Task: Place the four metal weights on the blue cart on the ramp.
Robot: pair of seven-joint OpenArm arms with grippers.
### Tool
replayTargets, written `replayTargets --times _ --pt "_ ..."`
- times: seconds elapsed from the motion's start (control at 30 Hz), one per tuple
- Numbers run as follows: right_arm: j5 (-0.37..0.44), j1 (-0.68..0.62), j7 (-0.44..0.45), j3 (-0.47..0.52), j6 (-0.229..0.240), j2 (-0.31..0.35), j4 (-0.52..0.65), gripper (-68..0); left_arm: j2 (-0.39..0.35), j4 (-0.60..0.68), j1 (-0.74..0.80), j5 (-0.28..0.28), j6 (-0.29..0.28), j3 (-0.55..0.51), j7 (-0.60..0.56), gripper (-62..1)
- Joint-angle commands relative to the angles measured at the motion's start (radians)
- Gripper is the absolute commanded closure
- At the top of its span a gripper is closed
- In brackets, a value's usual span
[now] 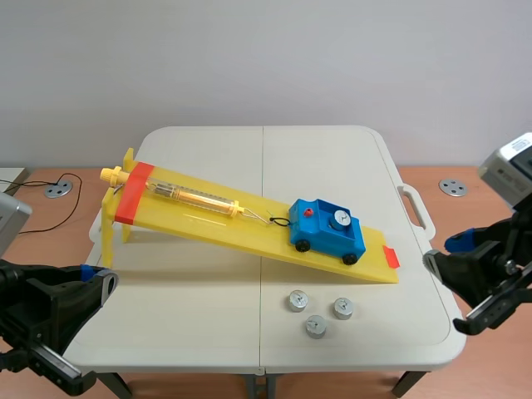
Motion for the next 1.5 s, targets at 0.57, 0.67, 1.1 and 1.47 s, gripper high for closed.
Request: replayTargets --times 0.57,0.67,1.1,1.47 --pt "-0.239 0.267 0.236 -0.322 -0.028 -0.064 -0.249 -21.8 0.005 0.064 -0.020 -0.056 -0.021 -0.013 -0.090 -2.7" --pt "-0.265 0.299 0.257 -0.363 -0.054 -0.079 -0.303 -21.8 0.005 0.064 -0.020 -0.056 -0.021 -0.013 -0.090 -2.7" --pt "-0.358 0.380 0.318 -0.453 -0.100 -0.165 -0.445 -21.8 0.005 0.064 -0.020 -0.056 -0.021 -0.013 -0.090 -2.7" --pt "-0.380 0.391 0.326 -0.505 -0.152 -0.184 -0.488 -21.7 0.005 0.064 -0.020 -0.056 -0.021 -0.013 -0.090 -2.7"
